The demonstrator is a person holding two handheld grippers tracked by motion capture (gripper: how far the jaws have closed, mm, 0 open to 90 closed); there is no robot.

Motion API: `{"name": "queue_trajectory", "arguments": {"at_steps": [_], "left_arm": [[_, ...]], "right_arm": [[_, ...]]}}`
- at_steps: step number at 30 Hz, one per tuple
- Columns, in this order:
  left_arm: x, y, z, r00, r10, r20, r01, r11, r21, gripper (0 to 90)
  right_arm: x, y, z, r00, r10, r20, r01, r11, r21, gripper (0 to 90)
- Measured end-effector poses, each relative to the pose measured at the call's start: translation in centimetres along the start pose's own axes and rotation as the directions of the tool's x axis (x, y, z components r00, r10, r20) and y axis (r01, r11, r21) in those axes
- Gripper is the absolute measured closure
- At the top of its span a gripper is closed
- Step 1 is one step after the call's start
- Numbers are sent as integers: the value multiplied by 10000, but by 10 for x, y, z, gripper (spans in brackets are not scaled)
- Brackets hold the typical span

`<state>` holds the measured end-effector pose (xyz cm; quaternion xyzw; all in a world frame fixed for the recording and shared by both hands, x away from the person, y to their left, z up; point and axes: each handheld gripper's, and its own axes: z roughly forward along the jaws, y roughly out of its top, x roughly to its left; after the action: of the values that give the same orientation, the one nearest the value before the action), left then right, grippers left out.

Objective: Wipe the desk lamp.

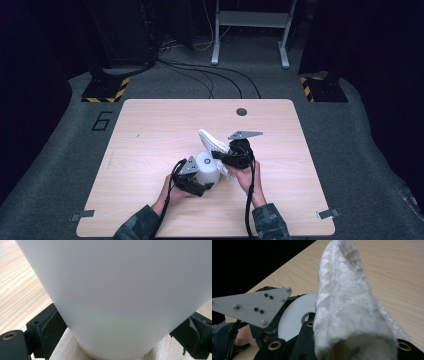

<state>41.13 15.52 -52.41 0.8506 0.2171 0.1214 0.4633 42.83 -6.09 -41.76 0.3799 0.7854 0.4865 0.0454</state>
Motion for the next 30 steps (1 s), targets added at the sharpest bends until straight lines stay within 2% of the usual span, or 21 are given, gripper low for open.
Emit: {"name": "queue_trajectory", "arguments": {"at_steps": [7,12,15,21,30], "left_arm": [[0,0,0,10000,1,6,-1,10000,4,79],[0,0,0,10000,4,-4,-4,10000,27,79],[0,0,0,10000,6,-2,-6,10000,31,79],[0,0,0,10000,-7,-47,7,10000,-5,79],[0,0,0,10000,-12,-52,12,10000,6,77]], "right_arm": [[-11,11,10,9998,174,39,-174,9998,91,854],[-15,10,12,9982,580,129,-581,9983,37,854],[-20,8,11,9978,587,312,-588,9983,25,854],[-27,-5,12,9944,969,429,-976,9951,143,854],[-32,-32,9,9906,1280,490,-1296,9911,310,854]]}}
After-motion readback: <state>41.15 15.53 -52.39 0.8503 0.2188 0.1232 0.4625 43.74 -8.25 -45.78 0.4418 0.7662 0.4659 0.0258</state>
